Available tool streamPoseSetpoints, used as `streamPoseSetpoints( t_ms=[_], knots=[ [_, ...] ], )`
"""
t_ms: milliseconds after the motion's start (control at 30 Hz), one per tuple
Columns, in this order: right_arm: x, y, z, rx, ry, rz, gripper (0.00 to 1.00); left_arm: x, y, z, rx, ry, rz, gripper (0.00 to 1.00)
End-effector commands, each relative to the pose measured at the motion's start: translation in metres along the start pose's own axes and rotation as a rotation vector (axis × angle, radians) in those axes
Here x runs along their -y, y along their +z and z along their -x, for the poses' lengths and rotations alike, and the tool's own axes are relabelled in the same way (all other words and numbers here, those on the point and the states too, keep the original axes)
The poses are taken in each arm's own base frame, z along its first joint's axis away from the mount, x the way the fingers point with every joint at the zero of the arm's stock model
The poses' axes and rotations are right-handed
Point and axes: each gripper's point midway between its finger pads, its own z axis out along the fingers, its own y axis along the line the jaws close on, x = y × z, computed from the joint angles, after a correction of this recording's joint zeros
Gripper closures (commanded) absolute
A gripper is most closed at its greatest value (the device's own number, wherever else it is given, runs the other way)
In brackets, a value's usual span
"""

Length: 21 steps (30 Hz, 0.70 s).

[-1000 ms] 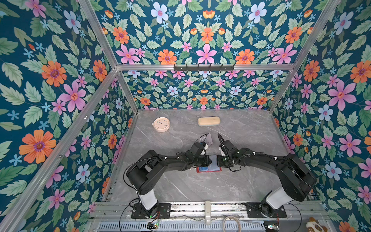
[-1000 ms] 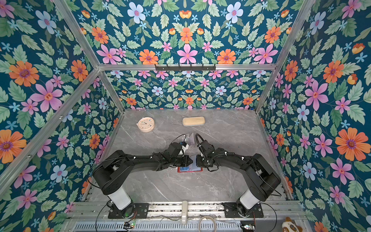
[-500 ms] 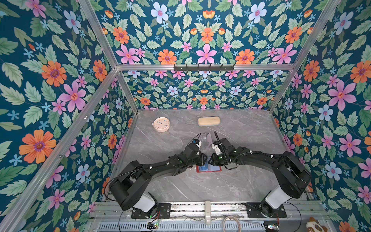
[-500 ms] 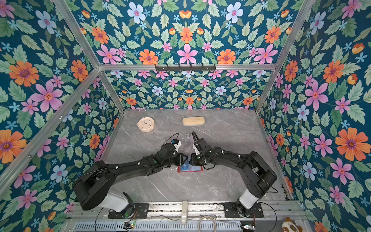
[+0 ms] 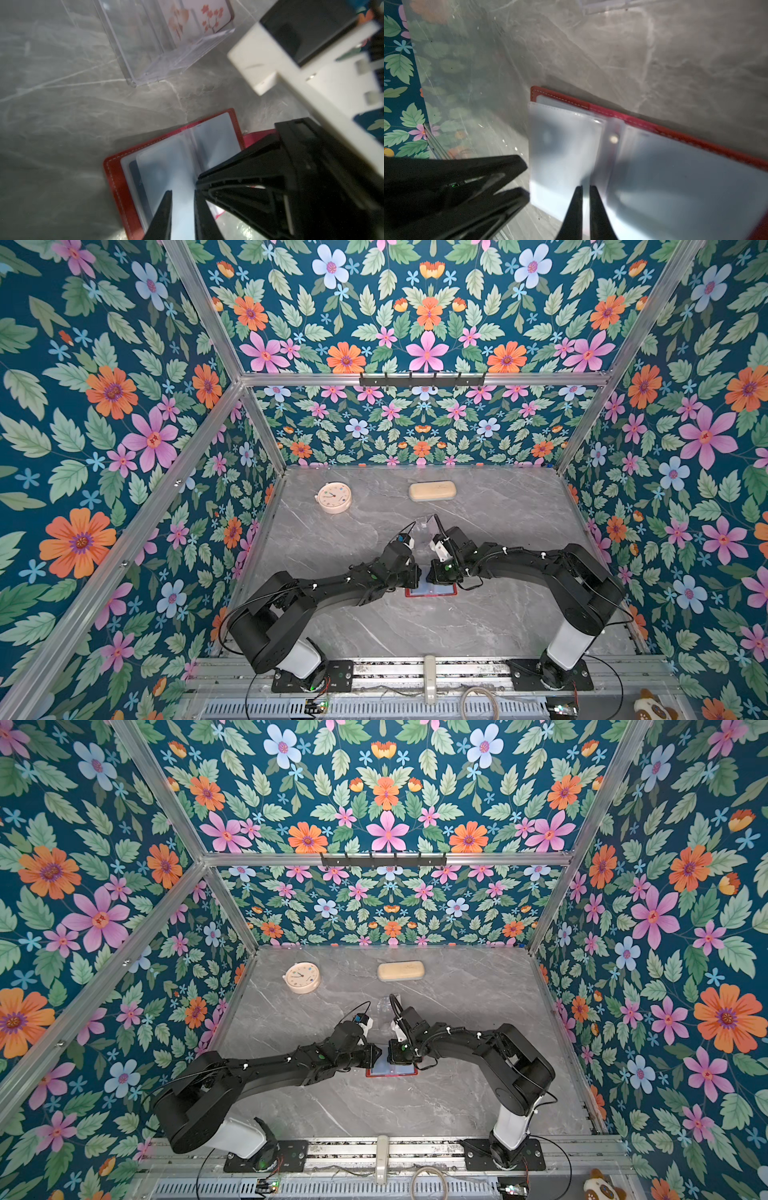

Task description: Put the credit cards into the card holder

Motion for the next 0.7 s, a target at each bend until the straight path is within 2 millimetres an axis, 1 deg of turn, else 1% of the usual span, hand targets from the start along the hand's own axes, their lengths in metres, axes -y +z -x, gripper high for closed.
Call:
streamPoseSetpoints(
  t_ms=[0,200,333,433,467,500,667],
  knots=[
    [-0.006,0.002,0.002,0.000,0.007,0.023,0.90,0.001,0.005,-0.005,-0.012,-0.020,-0.026,0.78],
    [-0.006,0.001,0.000,-0.001,0.003,0.015,0.90,-0.005,0.009,-0.013,-0.032,-0.037,-0.012,0.78],
    [-0.004,-0.011,0.005,0.041,-0.006,-0.023,0.85,-0.005,0.005,-0.009,-0.023,-0.027,0.002,0.76],
    [-0.002,-0.022,0.009,0.074,-0.015,-0.060,0.83,-0.003,0.000,0.000,-0.004,-0.015,0.016,0.74],
    [-0.006,-0.032,0.014,0.105,-0.025,-0.061,0.83,-0.002,-0.001,0.003,0.002,-0.010,0.023,0.73],
    [-0.005,-0.038,0.016,0.121,-0.029,-0.075,0.83,-0.002,-0.003,0.008,0.011,-0.004,0.031,0.73],
    [0.003,-0.060,0.023,0.168,-0.046,-0.147,0.81,0.001,-0.010,0.030,0.049,0.000,0.039,0.70]
  ],
)
